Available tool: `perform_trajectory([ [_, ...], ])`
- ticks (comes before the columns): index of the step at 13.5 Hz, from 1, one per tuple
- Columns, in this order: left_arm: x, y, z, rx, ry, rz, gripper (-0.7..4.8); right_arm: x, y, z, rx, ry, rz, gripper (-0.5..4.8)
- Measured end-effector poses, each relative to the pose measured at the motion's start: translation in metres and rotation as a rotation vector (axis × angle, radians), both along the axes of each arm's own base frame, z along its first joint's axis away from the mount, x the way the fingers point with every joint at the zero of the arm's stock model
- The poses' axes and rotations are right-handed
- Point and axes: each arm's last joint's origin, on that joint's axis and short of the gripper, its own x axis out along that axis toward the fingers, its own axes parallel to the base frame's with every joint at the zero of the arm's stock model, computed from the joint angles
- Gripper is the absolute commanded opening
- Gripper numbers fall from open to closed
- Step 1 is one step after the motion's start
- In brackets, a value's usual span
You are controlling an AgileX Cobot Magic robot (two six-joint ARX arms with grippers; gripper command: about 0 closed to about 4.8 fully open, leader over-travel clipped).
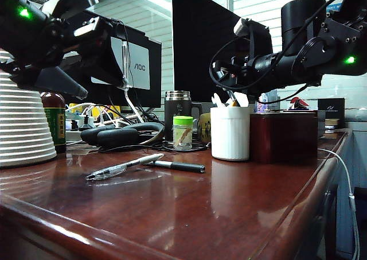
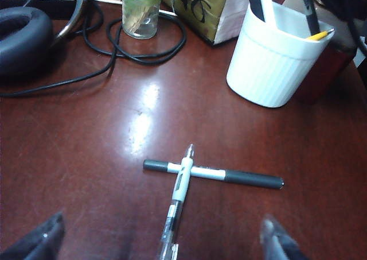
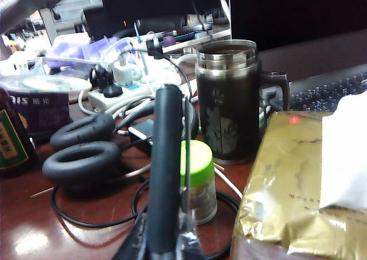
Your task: Pick up all the pens on the desk and put them into the pen holder one by one.
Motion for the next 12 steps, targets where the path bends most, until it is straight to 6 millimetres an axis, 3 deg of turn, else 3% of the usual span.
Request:
perform_trajectory([
  [1,0.000,0.000,0.000,0.000,0.000,0.000,4.79,0.000,0.000,-0.002,-0.006,0.018,0.000,0.07],
  [3,0.000,0.000,0.000,0.000,0.000,0.000,4.79,0.000,0.000,-0.001,-0.006,0.016,0.000,1.41],
  [5,0.000,0.000,0.000,0.000,0.000,0.000,4.79,0.000,0.000,-0.001,-0.005,0.016,0.000,1.49],
  [6,0.000,0.000,0.000,0.000,0.000,0.000,4.79,0.000,0.000,-0.001,-0.005,0.016,0.000,2.18],
  [10,-0.001,0.000,-0.001,0.008,0.015,0.000,4.79,0.000,0.000,0.000,0.000,0.010,0.004,2.22],
  [12,0.000,0.000,-0.001,0.004,0.006,-0.001,4.79,-0.006,-0.001,0.017,0.010,-0.021,0.024,2.22],
])
